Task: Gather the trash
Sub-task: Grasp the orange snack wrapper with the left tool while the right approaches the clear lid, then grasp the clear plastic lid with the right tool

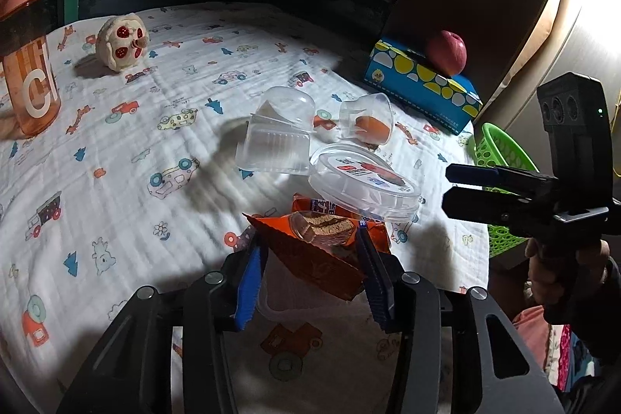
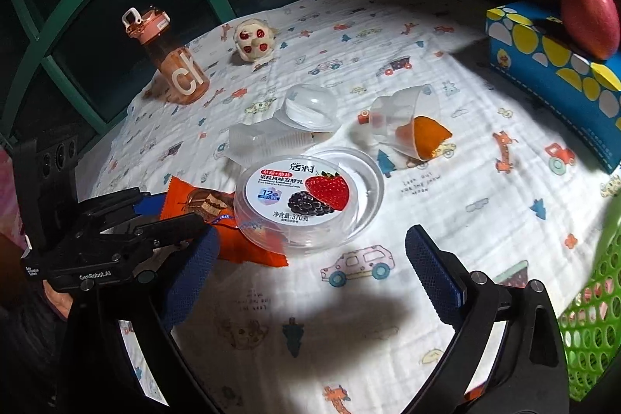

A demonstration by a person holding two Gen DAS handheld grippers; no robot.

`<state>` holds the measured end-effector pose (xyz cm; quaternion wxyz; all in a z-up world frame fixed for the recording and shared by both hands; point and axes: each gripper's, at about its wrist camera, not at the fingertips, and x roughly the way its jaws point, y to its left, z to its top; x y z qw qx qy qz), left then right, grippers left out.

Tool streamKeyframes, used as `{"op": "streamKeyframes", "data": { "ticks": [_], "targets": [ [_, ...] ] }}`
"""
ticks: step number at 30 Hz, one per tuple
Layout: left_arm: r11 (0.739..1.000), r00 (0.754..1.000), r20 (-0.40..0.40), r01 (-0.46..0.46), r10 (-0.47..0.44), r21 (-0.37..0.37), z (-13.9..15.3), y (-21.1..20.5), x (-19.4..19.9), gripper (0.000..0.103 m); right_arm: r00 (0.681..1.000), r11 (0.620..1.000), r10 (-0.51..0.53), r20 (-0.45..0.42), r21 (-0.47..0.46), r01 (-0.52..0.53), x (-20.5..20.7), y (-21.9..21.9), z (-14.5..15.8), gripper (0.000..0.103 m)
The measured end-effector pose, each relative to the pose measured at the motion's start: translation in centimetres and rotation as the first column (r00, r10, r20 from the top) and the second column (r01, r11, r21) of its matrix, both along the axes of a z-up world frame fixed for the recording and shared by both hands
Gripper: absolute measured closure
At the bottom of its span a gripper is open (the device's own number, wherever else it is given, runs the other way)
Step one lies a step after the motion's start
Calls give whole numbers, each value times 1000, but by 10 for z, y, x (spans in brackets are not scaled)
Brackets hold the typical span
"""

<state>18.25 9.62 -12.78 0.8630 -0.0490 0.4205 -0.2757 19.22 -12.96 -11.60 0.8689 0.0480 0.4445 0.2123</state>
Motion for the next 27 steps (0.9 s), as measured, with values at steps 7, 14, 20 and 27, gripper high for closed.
{"op": "streamKeyframes", "data": {
  "ticks": [7,14,20,27],
  "targets": [
    [1000,1000,-8,-13,13,-7,-1,4,-2,59,998,998,55,-7,-37,-55,21,25,-11,6],
    [1000,1000,-8,-14,14,-9,-1,5,-3,59,997,995,78,-19,-67,-79,33,37,-23,6],
    [1000,1000,-14,-19,18,-8,-3,8,-4,59,997,995,65,-45,-68,-68,38,37,-31,10],
    [1000,1000,-6,-27,27,-9,2,11,-9,59,998,997,54,-22,-54,-55,30,32,-22,11]
  ]
}}
